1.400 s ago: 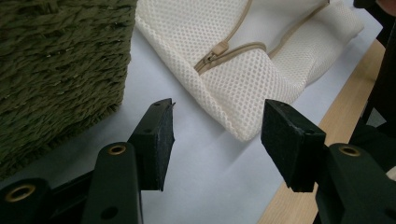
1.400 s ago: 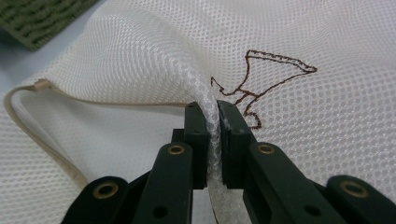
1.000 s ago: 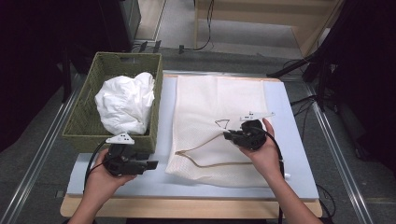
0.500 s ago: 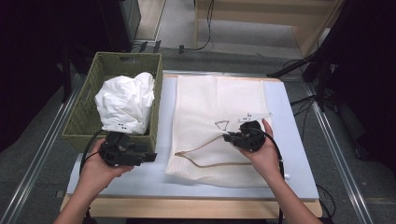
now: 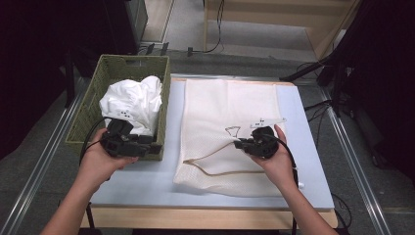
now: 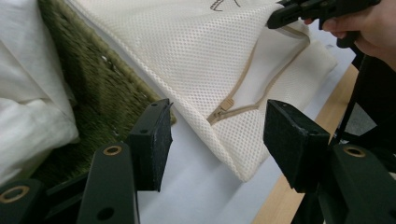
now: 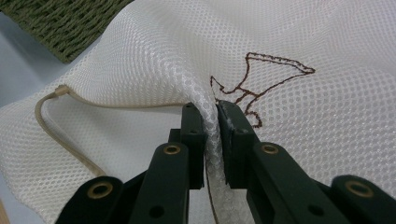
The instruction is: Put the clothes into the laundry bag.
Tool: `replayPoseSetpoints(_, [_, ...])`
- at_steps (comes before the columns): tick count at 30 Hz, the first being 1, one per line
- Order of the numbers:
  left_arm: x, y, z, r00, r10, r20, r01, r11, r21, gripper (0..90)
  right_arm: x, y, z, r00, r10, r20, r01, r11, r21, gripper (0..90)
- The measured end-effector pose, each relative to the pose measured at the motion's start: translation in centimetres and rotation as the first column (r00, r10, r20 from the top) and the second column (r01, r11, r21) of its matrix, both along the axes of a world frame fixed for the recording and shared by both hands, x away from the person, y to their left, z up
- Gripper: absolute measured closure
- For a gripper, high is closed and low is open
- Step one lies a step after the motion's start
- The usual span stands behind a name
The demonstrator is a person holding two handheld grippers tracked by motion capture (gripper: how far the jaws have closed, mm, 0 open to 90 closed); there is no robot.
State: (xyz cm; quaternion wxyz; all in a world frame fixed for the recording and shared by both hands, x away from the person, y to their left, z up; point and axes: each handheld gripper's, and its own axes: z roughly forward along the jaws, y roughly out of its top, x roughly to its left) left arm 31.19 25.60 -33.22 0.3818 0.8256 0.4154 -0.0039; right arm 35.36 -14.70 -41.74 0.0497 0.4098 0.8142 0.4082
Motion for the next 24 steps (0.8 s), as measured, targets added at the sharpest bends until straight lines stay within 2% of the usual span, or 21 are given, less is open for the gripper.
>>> replayPoseSetpoints(7, [1.5,1.0,1.0,0.9995,0.027,0.013,-0.027,0.9995,0.016,42.1,0.0,0.0,-0.1,1.0,0.002,-0.005,-0.003,1.0,-0.006,82.1])
replayPoseSetpoints(11, [2.4,1.9,1.3,0.9987,0.05,0.01,-0.05,0.9977,0.045,40.7,0.0,0.1,-0.2,1.0,0.001,-0.008,-0.001,1.0,-0.007,82.1])
replayPoseSetpoints(19, [4.2,3.8,1.7,0.9941,0.108,0.009,-0.108,0.9915,0.073,40.0,0.0,0.1,-0.2,0.9999,0.002,-0.012,-0.002,1.0,-0.011,82.1])
replayPoseSetpoints(22, [4.7,4.4,1.7,0.9935,0.113,0.014,-0.114,0.9892,0.093,39.0,-0.1,0.1,-0.3,0.9999,0.004,-0.012,-0.004,1.0,-0.012,82.1])
replayPoseSetpoints(24, [5.0,4.7,1.6,0.9939,0.11,0.009,-0.11,0.9902,0.086,37.3,-0.1,0.1,-0.3,0.9999,0.007,-0.008,-0.008,1.0,-0.013,82.1])
